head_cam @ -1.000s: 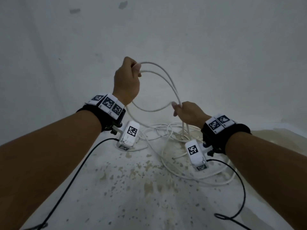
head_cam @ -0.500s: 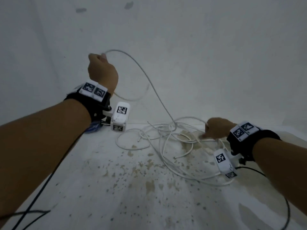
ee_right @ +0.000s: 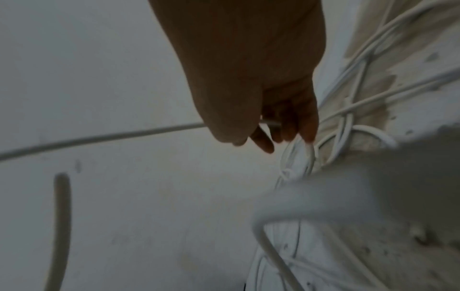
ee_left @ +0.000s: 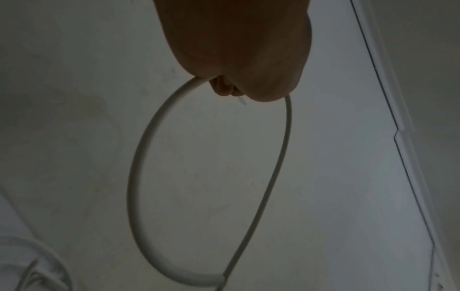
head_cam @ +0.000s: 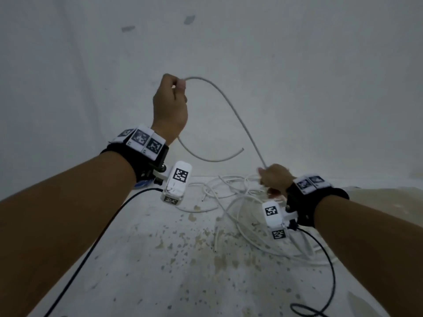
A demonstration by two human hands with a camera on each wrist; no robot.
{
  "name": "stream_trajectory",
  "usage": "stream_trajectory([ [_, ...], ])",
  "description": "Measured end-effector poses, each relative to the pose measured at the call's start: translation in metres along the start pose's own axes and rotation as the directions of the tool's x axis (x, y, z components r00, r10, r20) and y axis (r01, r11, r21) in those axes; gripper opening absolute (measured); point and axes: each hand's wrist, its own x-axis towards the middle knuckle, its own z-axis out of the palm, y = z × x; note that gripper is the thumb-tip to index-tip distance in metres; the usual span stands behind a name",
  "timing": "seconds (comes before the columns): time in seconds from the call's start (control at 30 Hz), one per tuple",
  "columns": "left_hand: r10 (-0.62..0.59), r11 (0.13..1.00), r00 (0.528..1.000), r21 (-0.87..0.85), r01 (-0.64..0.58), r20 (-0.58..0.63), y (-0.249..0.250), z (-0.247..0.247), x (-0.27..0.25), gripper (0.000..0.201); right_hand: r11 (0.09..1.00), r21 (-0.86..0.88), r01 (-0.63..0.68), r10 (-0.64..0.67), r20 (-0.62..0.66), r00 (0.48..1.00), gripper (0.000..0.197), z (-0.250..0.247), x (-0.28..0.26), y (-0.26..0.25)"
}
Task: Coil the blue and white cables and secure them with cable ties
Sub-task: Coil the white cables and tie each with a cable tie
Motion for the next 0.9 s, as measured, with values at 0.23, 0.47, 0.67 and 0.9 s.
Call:
stream_trajectory([
  [0.23,-0.147,0.957,0.989,0.258,0.136,0.026,-0.046,-0.020,-0.003,0.029,0.966,0.250,-0.067,0.105,-0.143,0.984,0.024,-0.049,0.000,0.043],
  [0.47,-0.237,0.879,0.806,0.473,-0.060,0.542,-0.066,-0.027,-0.020,0.027,0.364,0.881,0.301,0.167,-0.379,0.910,0.038,-0.096,-0.020,0.021],
  [0.67,-0.558,0.452,0.656,0.849,-0.274,0.509,-0.059,-0.018,-0.036,0.060,0.711,0.667,0.225,0.118,-0.428,0.896,0.016,-0.079,-0.023,0.025],
  [0.9,-0.561,0.814,0.398,0.571,0.105,0.726,-0.035,0.002,-0.037,0.015,0.642,0.754,-0.142,0.240,-0.022,0.970,0.016,-0.068,-0.028,0.042],
])
